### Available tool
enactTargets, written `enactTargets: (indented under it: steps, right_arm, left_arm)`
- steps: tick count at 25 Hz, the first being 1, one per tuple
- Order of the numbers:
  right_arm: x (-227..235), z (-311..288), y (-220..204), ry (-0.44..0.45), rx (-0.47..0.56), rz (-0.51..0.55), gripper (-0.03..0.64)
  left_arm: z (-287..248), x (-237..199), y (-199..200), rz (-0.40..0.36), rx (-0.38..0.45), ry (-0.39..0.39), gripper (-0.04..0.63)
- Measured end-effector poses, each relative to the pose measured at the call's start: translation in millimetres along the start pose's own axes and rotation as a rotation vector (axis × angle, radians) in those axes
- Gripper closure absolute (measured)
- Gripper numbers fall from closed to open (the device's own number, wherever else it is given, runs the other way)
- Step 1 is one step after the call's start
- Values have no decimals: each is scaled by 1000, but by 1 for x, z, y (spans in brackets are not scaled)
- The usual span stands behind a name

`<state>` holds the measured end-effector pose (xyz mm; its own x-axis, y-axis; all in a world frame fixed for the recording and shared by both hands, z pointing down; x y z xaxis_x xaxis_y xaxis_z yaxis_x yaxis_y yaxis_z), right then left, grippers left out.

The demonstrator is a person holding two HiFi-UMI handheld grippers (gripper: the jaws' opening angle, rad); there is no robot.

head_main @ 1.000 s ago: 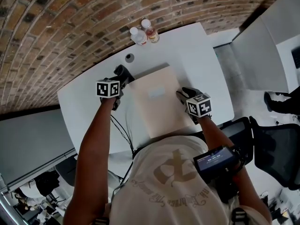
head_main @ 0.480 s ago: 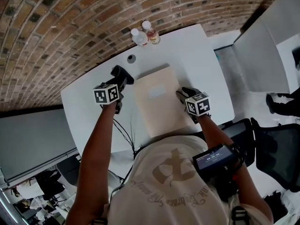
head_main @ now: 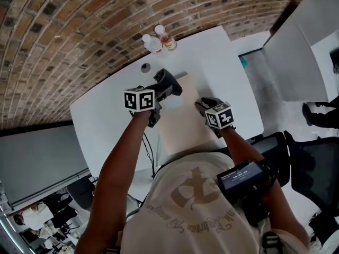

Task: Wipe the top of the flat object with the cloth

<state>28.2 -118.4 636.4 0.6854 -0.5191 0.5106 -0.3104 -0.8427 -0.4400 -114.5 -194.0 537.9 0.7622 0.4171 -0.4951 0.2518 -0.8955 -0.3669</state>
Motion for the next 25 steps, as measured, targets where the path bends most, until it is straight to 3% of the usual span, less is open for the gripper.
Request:
enactTargets:
  steps: [6, 9, 12, 17, 25]
  right_arm:
    - [-2, -1, 0, 2, -12, 15, 451]
    - [-5, 1, 3, -2, -18, 47, 451]
    - [-3, 0, 2, -5, -22, 49, 451]
    - [-2, 0, 1, 1, -14, 40, 451]
    - [-1, 0, -1, -2, -14, 58, 451]
  left_arm:
    - [-52, 26, 14, -9, -90, -60, 499]
    - [-72, 25, 16, 47, -149, -88, 499]
    - [-82, 12, 20, 83, -192, -40, 499]
    - [-91, -3, 24, 55, -223, 81, 495]
    - [-83, -6, 15, 40, -238, 106, 499]
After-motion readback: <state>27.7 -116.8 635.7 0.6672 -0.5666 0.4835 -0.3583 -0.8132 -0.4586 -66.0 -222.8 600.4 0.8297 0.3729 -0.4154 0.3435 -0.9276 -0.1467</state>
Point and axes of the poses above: the fingertips, and each gripper's own axes: z backward along the fingers, x to its right, y out of its top, the point moved 3 cm from there along z, backward along the fingers, and after that the axes turned 15 degrees about -x, right-handed, at the moved point
